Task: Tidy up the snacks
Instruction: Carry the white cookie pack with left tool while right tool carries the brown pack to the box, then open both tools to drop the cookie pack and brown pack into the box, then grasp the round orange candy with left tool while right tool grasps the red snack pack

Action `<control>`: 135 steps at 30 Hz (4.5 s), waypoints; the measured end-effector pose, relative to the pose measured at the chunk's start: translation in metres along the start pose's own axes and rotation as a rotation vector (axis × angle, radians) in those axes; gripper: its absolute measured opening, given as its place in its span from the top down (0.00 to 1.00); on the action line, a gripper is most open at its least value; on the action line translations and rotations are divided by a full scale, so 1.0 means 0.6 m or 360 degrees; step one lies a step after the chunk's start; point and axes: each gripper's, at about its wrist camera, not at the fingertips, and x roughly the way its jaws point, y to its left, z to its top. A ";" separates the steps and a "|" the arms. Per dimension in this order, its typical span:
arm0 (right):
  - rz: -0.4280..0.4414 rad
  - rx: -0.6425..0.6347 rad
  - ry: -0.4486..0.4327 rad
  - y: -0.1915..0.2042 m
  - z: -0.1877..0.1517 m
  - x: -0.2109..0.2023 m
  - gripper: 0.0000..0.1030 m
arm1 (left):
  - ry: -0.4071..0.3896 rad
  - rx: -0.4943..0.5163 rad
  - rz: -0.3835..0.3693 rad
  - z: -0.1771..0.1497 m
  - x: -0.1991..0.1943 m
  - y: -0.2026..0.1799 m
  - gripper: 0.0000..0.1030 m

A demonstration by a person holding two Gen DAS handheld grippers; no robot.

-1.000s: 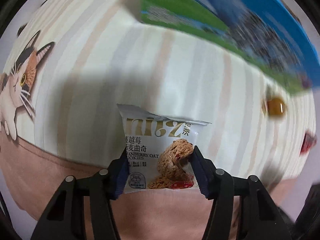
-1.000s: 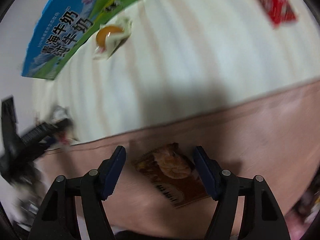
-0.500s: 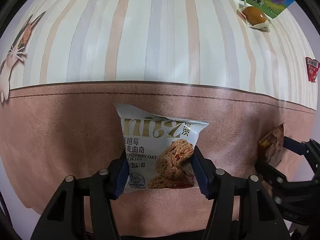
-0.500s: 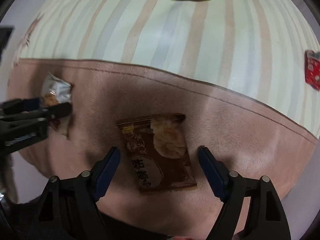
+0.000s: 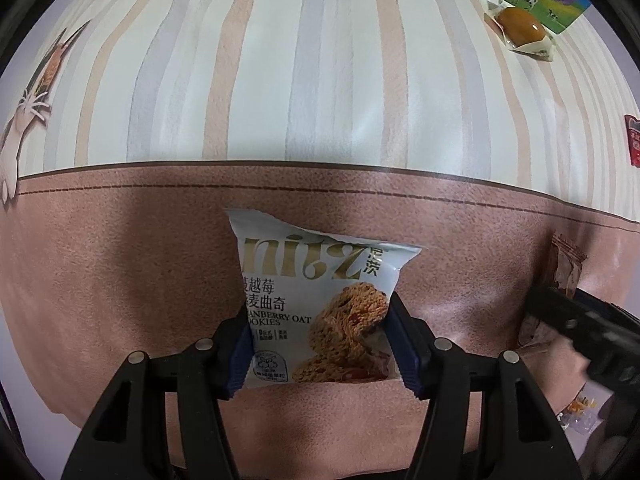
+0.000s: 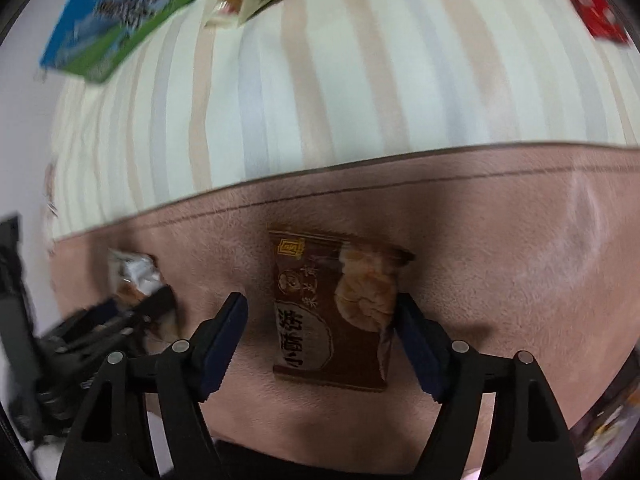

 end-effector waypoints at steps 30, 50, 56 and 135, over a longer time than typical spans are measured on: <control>0.0349 -0.0142 -0.0493 -0.018 0.034 -0.293 0.42 | -0.0439 -0.0006 -0.0189 0.036 -0.275 -0.056 0.50; 0.0488 -0.0132 -0.0545 0.041 0.408 -0.390 0.42 | -0.0267 -0.0018 -0.0286 0.485 -0.324 -0.028 0.50; 0.0408 -0.0131 -0.0426 0.056 0.491 -0.330 0.42 | -0.0061 -0.0025 -0.0254 0.555 -0.250 -0.017 0.50; -0.0029 0.0403 -0.0555 -0.365 0.212 -0.383 0.25 | -0.0270 0.0042 -0.0163 0.243 -0.177 -0.191 0.08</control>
